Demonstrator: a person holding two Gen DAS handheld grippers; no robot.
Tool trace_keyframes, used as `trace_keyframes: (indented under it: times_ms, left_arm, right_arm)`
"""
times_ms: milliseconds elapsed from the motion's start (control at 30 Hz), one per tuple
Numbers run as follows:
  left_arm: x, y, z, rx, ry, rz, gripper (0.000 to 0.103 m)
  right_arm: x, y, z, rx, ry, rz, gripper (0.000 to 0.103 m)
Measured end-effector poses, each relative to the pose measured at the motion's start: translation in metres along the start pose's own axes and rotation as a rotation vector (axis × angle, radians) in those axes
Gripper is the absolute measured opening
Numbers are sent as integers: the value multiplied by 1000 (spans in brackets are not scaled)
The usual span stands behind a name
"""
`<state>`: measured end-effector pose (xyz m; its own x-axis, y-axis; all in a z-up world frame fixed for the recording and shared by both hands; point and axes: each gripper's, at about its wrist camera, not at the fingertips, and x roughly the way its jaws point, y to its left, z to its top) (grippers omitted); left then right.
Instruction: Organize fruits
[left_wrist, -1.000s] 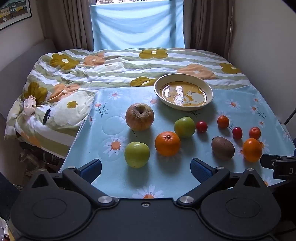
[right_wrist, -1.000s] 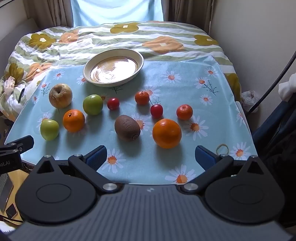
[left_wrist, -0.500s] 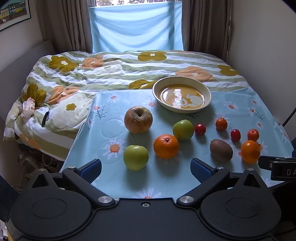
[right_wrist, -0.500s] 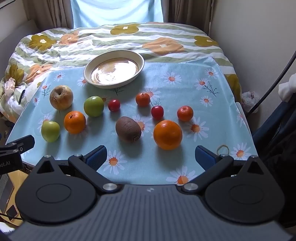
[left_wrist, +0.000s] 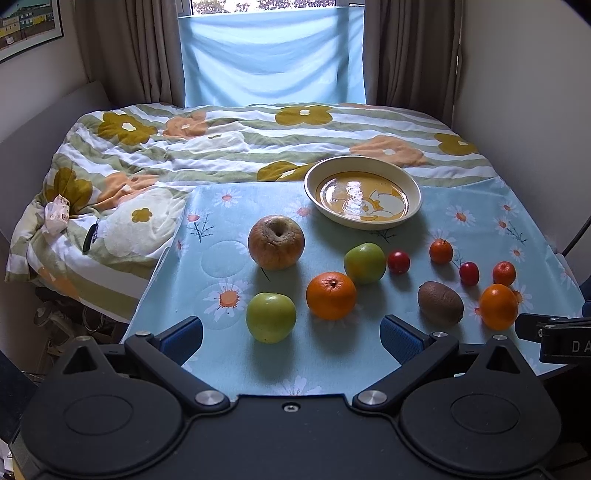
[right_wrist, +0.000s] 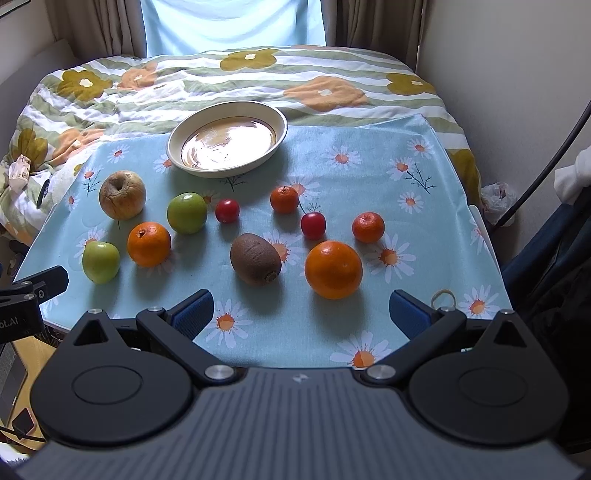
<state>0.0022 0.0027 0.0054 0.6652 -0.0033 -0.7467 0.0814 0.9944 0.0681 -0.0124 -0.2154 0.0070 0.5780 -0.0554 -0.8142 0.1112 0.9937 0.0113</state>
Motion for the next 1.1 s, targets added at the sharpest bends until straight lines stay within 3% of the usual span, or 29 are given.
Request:
trace_keyframes:
  times_ms: [1100]
  left_arm:
    - [3,6,4,-9,5,-3,103]
  right_arm:
    - [4,2,3,5,5,3,103]
